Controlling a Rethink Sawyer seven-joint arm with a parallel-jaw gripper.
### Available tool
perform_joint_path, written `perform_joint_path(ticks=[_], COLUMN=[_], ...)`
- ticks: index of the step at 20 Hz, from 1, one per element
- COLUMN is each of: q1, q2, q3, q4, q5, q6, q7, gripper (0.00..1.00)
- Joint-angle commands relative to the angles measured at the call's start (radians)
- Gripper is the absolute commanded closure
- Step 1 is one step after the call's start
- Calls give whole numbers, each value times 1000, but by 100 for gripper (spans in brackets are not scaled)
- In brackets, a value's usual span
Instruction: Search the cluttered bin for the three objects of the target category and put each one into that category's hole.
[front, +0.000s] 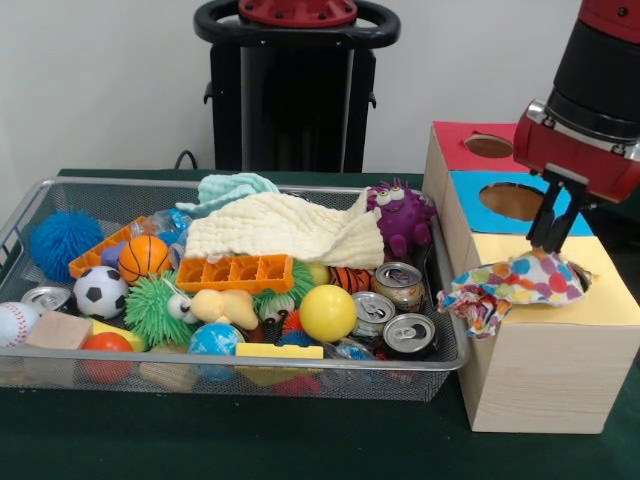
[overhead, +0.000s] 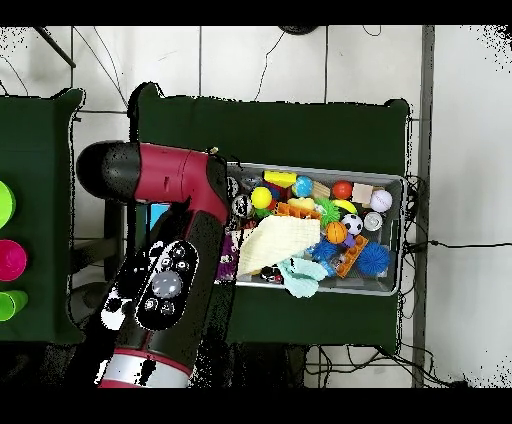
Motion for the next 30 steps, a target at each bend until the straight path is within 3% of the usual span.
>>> perform_joint_path(ticks=[1,19,27,30], q1=[-31,-21,-3,4], q2=[63,134,157,155], q3=[69,116,136,134], q4=[-28,-12,55,62], q5=[38,89,102,102], q6=[-57,-126,-172,-128], q7=[261,240,225,231], gripper=[100,100,100,100])
